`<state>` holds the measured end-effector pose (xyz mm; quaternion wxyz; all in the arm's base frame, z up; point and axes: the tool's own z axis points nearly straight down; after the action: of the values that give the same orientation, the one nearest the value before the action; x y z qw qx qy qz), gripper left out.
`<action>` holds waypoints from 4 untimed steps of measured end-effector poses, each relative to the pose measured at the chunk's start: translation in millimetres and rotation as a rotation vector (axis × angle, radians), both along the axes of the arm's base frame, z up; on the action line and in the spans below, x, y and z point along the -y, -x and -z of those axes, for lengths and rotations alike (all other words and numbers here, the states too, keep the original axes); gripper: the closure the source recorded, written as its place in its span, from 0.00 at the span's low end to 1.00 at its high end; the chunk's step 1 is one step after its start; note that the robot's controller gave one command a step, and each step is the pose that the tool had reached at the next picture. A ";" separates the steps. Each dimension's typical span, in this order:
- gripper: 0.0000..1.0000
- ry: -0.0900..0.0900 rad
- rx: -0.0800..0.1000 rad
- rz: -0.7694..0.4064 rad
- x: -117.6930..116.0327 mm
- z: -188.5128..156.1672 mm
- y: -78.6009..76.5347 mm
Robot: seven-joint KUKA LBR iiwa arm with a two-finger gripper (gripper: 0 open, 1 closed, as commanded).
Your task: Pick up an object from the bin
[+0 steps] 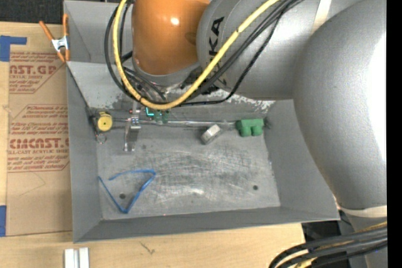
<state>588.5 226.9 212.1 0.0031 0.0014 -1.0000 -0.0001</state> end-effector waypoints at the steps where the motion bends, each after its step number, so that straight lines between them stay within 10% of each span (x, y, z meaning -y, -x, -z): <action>1: 0.00 0.001 -0.001 -0.190 1.9 130.3 51.8; 2: 1.00 -0.002 0.006 -0.189 1.3 126.1 49.1; 3: 0.00 -0.002 0.006 -0.189 1.2 126.2 49.2; 4: 1.00 -0.002 0.006 -0.189 1.2 126.2 49.2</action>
Offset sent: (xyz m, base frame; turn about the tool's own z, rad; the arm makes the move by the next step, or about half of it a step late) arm -0.0491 -0.0016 -0.1256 -0.1891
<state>539.3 225.7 85.9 0.0000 0.0956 -0.9954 -0.0007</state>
